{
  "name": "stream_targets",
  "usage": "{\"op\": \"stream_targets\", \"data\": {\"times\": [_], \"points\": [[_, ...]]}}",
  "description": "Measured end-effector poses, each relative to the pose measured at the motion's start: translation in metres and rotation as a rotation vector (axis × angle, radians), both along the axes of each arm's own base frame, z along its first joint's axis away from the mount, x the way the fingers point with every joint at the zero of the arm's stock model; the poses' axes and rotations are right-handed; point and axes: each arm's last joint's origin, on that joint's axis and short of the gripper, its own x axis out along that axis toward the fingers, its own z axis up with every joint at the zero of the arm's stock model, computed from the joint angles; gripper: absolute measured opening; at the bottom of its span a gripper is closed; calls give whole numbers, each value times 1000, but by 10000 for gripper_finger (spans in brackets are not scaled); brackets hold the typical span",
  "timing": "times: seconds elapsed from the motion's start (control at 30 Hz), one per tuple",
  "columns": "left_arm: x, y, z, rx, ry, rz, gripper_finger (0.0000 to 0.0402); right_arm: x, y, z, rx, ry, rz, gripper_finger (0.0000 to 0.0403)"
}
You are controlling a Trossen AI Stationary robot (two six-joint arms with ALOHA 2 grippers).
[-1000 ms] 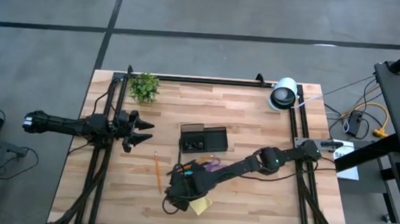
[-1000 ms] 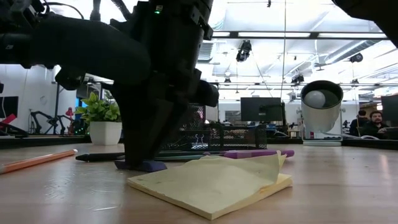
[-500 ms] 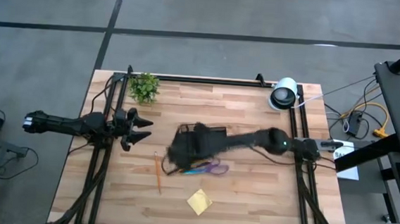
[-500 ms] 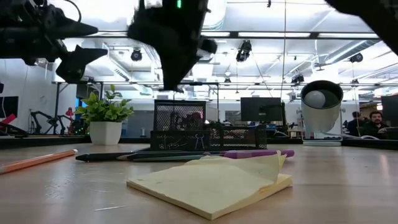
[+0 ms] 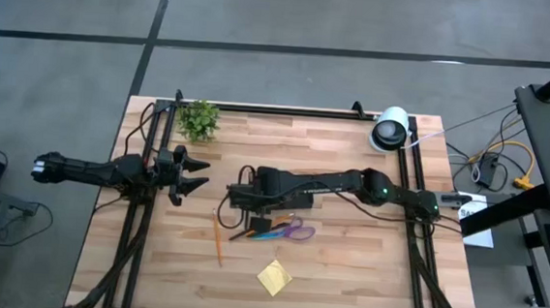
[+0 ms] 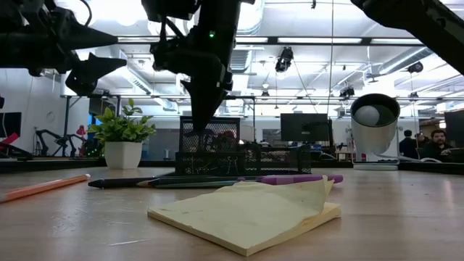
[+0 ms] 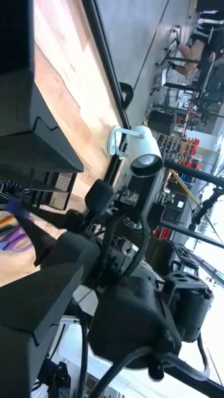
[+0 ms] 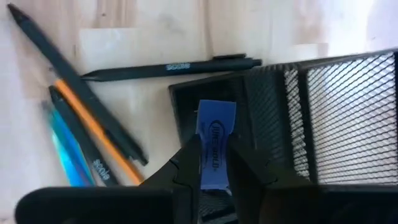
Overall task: Pick and place office supplies into organizer
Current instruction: Put the blue eraser into the black desk organizer, then put the purple scissor into the black desk organizer
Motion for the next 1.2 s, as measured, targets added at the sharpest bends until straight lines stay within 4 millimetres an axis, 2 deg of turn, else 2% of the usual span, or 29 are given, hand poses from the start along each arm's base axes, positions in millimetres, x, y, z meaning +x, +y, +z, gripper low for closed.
{"op": "stream_targets", "data": {"times": [0.17, 0.33, 0.47, 0.67, 0.97, 1.07, 1.2], "points": [[0, 0, -1, 0, 8, 0, 235, -2, -12, -11, -16, 46, -18, 84], [0, 0, -2, -2, 9, 1, 235, -9, -13, -25, -22, 122, -27, 134], [0, 0, -2, -5, 8, 2, 235, -14, -11, -28, -32, 164, -23, 171], [0, 0, -2, -6, 6, 2, 235, -25, 6, -13, -32, 192, -25, 204], [0, 0, -1, -6, 5, 2, 235, -44, 53, 8, -30, 167, 85, 216], [0, 0, -2, -6, 6, 1, 235, -52, 67, -3, -37, 209, 125, 216], [0, 0, -2, -6, 7, 1, 235, -64, 76, -38, 28, 314, 180, 210]]}}
